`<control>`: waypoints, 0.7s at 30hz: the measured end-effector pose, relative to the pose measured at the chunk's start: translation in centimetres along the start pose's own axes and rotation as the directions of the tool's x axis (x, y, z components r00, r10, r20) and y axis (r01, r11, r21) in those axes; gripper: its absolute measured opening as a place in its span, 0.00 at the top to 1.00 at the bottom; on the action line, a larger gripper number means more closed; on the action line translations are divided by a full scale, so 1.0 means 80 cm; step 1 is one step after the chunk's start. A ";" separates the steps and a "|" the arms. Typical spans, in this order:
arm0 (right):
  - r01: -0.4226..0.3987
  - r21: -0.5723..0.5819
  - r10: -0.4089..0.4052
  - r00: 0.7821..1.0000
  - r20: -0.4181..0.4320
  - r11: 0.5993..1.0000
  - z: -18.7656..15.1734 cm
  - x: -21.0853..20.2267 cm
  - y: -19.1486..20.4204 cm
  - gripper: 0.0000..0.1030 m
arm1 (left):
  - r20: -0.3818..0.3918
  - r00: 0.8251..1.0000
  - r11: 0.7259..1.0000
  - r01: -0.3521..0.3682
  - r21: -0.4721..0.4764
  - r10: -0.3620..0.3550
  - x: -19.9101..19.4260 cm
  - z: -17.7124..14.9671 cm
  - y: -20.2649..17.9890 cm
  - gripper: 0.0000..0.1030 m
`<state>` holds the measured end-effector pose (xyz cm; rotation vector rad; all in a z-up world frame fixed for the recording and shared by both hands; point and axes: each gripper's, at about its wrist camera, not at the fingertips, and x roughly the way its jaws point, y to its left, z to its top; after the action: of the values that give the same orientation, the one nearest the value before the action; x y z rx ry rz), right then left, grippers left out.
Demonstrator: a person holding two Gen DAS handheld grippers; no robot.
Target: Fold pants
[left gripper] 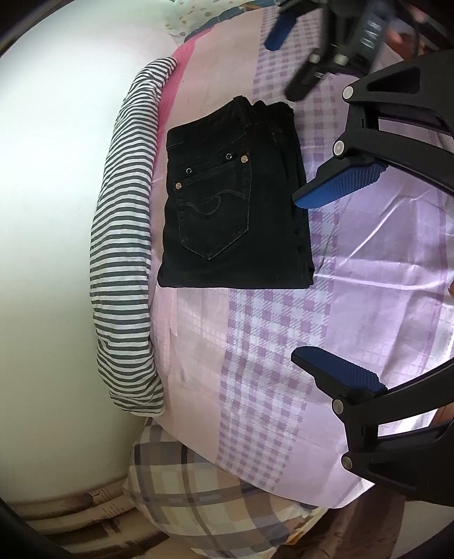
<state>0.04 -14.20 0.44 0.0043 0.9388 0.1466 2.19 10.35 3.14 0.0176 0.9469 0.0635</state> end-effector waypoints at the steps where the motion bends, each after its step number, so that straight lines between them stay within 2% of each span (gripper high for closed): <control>1: -0.004 0.004 0.004 1.000 0.000 1.000 -0.001 -0.002 0.002 0.02 | -0.007 1.000 1.000 0.003 -0.006 -0.003 -0.002 0.001 0.001 0.20; 13: -0.006 0.004 0.006 1.000 -0.006 1.000 -0.002 -0.026 0.012 0.01 | -0.021 1.000 1.000 -0.011 -0.017 0.011 -0.021 0.005 0.000 0.12; 21: -0.006 -0.031 0.006 1.000 -0.011 0.999 -0.004 -0.030 0.020 0.01 | -0.045 0.998 0.999 -0.043 -0.018 0.042 -0.019 0.004 -0.004 0.12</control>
<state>-1.83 -12.93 2.29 -0.0229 0.9471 0.1669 1.62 9.97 4.56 0.0191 0.9903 0.1127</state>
